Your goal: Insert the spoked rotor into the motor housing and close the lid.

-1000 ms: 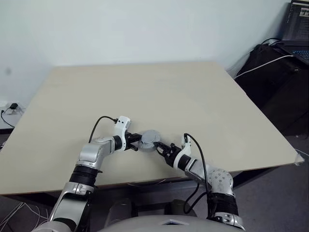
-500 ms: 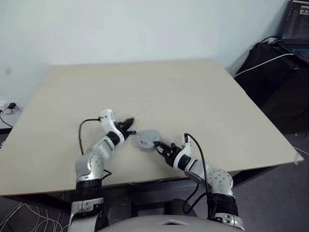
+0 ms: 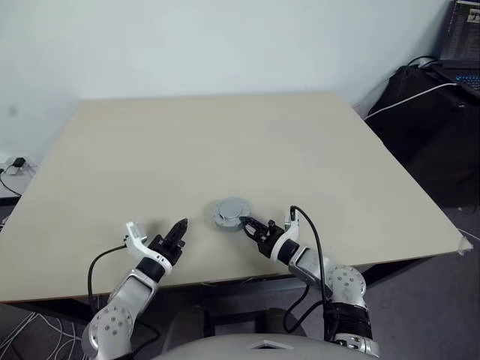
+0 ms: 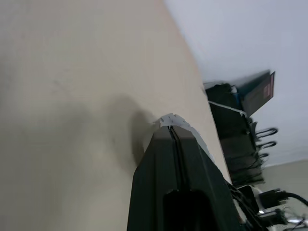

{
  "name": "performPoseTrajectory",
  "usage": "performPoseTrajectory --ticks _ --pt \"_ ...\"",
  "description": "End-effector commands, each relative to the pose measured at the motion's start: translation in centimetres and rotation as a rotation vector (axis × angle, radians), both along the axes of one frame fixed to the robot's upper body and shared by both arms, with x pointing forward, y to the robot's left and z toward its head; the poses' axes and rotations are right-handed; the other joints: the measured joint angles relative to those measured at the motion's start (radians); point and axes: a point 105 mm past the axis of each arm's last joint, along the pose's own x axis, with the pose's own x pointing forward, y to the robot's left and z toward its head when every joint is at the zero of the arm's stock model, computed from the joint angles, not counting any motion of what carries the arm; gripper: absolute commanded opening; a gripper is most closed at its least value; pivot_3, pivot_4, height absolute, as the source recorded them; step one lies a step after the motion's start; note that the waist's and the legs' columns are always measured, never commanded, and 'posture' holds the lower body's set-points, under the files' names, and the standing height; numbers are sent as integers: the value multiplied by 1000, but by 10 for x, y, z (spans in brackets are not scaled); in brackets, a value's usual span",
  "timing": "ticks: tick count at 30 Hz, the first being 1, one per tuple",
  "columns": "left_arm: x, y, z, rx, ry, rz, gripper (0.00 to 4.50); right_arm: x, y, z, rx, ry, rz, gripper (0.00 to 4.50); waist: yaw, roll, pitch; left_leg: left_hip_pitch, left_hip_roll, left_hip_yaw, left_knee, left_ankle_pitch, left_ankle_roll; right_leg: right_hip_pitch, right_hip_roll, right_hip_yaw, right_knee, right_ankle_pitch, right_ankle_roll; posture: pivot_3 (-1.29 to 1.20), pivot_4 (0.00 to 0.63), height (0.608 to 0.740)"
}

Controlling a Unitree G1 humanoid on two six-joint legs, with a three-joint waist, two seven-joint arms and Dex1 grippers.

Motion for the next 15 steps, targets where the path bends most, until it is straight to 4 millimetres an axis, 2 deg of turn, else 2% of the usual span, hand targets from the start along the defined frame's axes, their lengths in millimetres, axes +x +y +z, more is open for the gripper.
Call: performPoseTrajectory --ticks 1,5,10,15 --pt "3 -31 22 -257 -80 67 0 10 21 48 145 -150 20 1264 -2 0 1 0 0 0 -1 0 0 -1 0 0 0 0 0 0 0 740" --pt "-1 -43 24 -351 -88 46 901 12 25 65 181 -197 37 1264 3 2 1 -6 0 0 -1 0 0 -7 1 -1 0 2 -7 0 0 740" --pt "0 -48 30 -398 -121 14 2581 10 30 73 188 -219 68 1264 3 1 1 -6 0 1 1 0 0 -7 3 -2 1 2 -6 0 0 740" --pt "1 -52 36 -437 -146 -4 4254 8 33 73 182 -213 91 1264 3 1 1 -6 0 2 3 0 1 -7 4 -2 1 3 -5 0 0 740"
